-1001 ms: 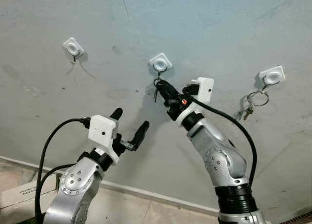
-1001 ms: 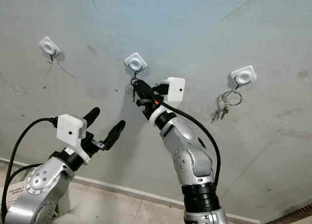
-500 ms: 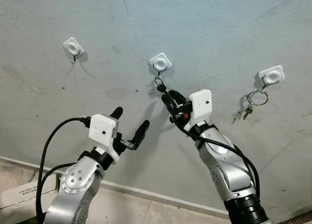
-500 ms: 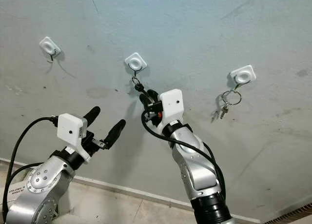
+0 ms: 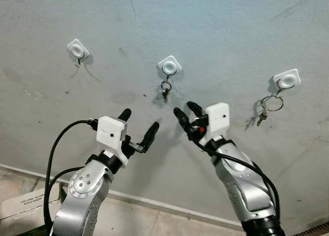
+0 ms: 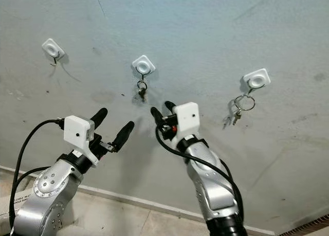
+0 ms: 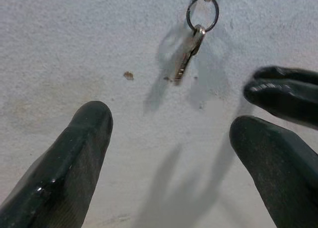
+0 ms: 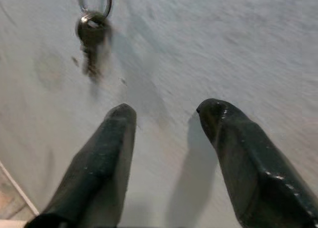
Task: Hang keys on a hook
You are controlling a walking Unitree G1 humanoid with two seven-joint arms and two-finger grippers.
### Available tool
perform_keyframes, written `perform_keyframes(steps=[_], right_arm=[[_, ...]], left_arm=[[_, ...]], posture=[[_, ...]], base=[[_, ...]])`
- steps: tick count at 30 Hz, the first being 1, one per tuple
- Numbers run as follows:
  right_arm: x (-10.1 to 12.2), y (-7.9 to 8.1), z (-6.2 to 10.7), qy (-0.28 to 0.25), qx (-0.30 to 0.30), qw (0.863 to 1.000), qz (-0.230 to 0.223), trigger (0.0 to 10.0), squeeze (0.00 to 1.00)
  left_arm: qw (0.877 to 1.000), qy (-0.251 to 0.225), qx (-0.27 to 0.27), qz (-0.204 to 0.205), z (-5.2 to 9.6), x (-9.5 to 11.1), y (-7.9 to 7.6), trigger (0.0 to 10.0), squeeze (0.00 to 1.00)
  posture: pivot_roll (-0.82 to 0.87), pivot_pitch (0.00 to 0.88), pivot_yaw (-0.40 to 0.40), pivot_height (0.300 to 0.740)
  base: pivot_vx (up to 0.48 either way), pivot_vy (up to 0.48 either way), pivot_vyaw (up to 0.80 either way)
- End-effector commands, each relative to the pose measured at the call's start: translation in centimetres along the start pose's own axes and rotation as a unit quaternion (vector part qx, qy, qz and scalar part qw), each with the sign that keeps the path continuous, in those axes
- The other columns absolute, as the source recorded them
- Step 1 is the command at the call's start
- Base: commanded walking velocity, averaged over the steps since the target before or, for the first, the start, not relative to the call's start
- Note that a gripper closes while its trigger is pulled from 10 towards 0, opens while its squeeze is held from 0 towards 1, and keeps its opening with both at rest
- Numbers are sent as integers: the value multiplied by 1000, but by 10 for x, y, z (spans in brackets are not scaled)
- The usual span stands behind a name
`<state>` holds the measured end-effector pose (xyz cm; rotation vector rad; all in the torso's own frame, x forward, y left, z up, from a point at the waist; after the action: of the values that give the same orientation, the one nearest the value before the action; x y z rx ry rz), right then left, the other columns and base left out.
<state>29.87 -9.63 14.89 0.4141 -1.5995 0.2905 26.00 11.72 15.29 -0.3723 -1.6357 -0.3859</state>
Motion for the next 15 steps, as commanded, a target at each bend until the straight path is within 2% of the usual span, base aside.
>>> perform_keyframes(steps=[1,4,6,10,12,15], right_arm=[[4,-24,14,1,-60,998,8,10000,1000],[6,-28,21,0,-78,997,9,10000,1000],[10,-27,26,-2,-70,997,29,10000,1000],[9,-25,39,8,-57,998,11,10000,1000],[1,-28,53,27,-63,998,13,10000,1000],[-1,-29,61,39,-64,997,17,10000,1000]], left_arm=[[1000,-2,1,-4,-1,0,0,10000,0],[1000,-2,0,-6,-3,-1,2,10000,0],[1000,-2,-1,-27,-7,1,7,10000,0],[999,-2,16,-29,-9,6,16,10000,0],[999,14,38,-32,-6,1,21,10000,0],[998,23,55,-29,-1,-1,24,10000,0]], posture=[[61,0,-7,740],[45,0,8,740],[46,0,11,740],[52,0,4,740],[60,0,-6,740],[56,0,-4,740]], base=[[0,0,0],[0,0,0],[0,0,0],[0,0,0],[0,0,0],[0,0,0]])
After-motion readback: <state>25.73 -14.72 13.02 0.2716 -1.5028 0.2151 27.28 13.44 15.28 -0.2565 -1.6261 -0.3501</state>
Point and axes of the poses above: a point about 5 cm out from each wrist's last joint towards the gripper, its own z axis pointing back from the gripper into the wrist, its own x axis along the axis of the wrist's last joint, y = z × x, the point moved 1 cm from there along -z, pointing out of the wrist towards the gripper, and after that the axes turned 2 degrees about -z, right-handed, at the moved point
